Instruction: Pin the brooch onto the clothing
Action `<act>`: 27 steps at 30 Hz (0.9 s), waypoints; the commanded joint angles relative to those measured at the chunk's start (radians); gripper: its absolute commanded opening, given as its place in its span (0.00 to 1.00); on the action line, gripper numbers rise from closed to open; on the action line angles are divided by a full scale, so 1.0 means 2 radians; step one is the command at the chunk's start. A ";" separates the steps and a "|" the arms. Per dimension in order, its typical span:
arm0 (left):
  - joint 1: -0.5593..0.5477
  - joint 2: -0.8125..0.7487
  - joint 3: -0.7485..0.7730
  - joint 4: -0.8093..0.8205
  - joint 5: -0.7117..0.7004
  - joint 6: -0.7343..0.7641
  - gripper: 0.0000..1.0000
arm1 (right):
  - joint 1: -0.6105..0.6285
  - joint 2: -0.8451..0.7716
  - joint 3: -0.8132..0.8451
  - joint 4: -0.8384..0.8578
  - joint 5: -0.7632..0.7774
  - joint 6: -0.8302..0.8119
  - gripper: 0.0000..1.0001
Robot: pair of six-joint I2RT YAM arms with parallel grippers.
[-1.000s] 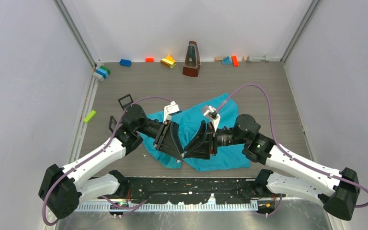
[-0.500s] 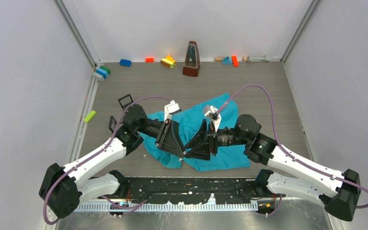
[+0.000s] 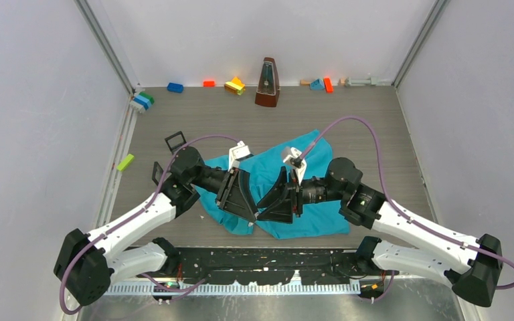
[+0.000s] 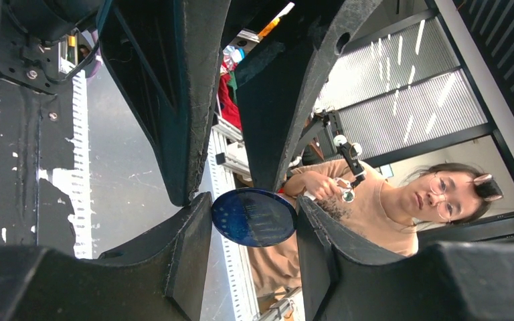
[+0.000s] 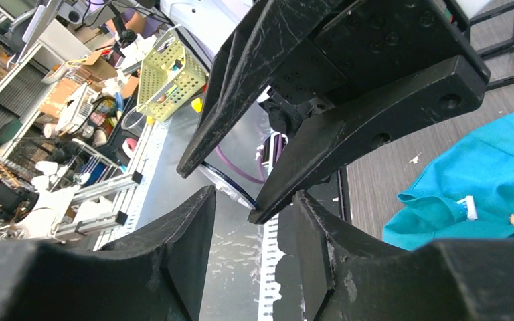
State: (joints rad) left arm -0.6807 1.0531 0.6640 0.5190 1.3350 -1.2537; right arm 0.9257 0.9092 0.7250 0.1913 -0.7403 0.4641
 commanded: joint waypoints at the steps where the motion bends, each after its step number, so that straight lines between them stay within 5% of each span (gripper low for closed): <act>1: -0.002 -0.007 -0.004 0.022 -0.013 0.002 0.19 | 0.003 -0.025 0.028 -0.006 0.022 -0.033 0.53; 10: -0.002 -0.007 -0.004 0.018 0.000 -0.002 0.19 | 0.003 -0.055 0.024 -0.029 0.019 -0.063 0.64; 27: -0.002 -0.002 -0.008 0.019 0.019 -0.005 0.18 | 0.003 -0.002 0.032 0.073 -0.059 -0.061 0.55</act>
State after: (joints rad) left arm -0.6807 1.0538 0.6533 0.5198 1.3476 -1.2575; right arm 0.9276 0.9035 0.7467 0.2317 -0.8162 0.3561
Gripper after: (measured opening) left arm 0.468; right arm 0.561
